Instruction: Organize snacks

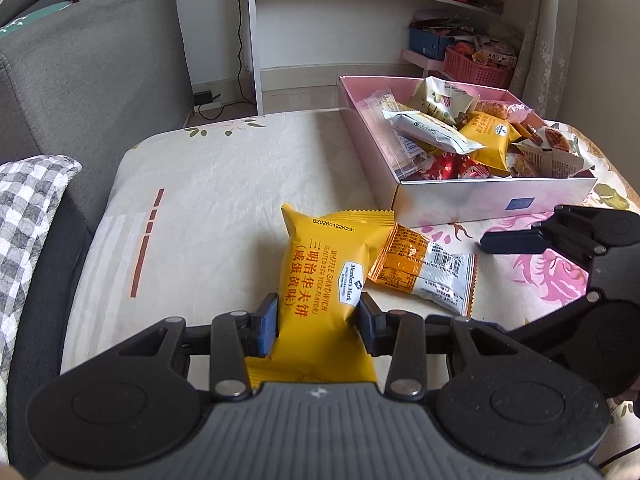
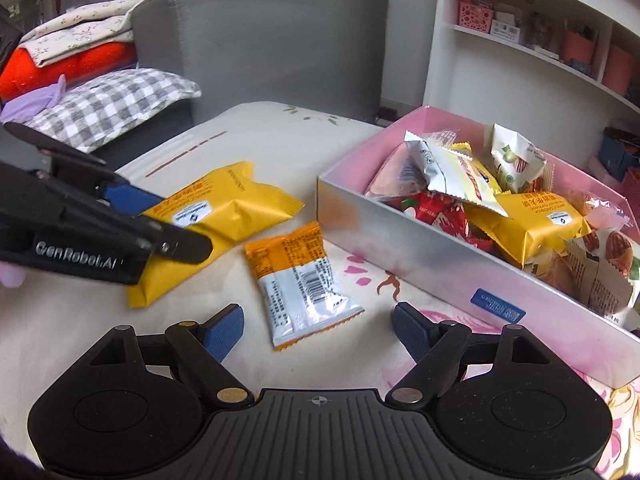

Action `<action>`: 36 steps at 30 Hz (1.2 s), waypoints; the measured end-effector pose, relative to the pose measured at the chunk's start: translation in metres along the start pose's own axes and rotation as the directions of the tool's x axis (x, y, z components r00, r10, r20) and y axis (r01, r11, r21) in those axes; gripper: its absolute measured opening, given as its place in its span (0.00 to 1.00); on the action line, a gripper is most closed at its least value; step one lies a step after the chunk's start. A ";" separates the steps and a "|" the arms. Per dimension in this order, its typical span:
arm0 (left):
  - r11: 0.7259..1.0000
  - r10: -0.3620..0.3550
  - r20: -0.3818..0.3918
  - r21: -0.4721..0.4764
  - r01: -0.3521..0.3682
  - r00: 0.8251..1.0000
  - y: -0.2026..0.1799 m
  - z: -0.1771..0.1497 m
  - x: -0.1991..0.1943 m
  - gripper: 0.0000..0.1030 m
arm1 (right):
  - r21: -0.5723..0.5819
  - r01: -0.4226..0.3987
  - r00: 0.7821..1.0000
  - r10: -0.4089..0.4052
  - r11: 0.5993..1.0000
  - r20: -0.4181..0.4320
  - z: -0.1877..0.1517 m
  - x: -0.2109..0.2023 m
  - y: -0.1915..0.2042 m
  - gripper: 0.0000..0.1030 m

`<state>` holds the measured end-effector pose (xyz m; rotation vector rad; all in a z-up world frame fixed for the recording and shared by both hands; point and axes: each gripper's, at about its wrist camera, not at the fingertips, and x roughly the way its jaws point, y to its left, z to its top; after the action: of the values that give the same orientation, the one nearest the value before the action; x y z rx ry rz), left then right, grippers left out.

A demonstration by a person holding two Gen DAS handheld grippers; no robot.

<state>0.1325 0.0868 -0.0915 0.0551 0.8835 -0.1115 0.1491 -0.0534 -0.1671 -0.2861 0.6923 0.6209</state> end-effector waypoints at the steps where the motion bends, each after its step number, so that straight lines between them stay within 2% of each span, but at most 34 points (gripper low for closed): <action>1: 1.000 0.001 -0.002 -0.002 -0.001 1.000 0.000 0.000 0.000 0.37 | -0.005 0.002 1.000 -0.002 1.000 0.005 0.001 0.001 0.002 0.78; 2: 1.000 0.001 -0.004 -0.004 -0.001 1.000 0.000 -0.001 0.001 0.37 | -0.010 0.002 1.000 -0.002 1.000 0.010 0.002 0.002 0.003 0.77; 5: 1.000 0.000 -0.008 -0.009 0.000 1.000 0.000 -0.002 0.002 0.38 | -0.022 0.003 1.000 -0.002 1.000 0.022 0.005 0.004 0.010 0.64; 7: 1.000 0.000 -0.010 -0.007 0.000 1.000 0.000 -0.002 0.001 0.38 | -0.040 0.007 1.000 -0.006 0.999 0.028 0.006 0.003 0.015 0.49; 9: 1.000 0.000 -0.011 -0.012 0.000 1.000 0.000 -0.002 0.001 0.37 | -0.075 0.015 1.000 -0.013 0.997 0.026 0.007 0.002 0.022 0.45; 15: 1.000 0.022 0.000 -0.022 -0.022 1.000 -0.002 -0.002 -0.003 0.34 | -0.102 0.035 0.999 -0.035 0.994 0.008 0.005 -0.006 0.023 0.43; 25: 1.000 0.023 0.033 -0.008 -0.023 0.999 -0.014 0.000 -0.016 0.33 | -0.029 0.070 0.998 -0.070 0.997 0.004 0.003 -0.035 0.004 0.43; 36: 0.999 -0.008 0.057 -0.050 0.011 0.998 -0.020 0.008 -0.035 0.33 | 0.026 0.070 0.997 -0.071 0.997 0.041 0.007 -0.078 -0.008 0.43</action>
<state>0.1141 0.0690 -0.0599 0.0009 0.8298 -0.0989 0.1108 -0.0900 -0.1092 -0.2728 0.6465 0.5493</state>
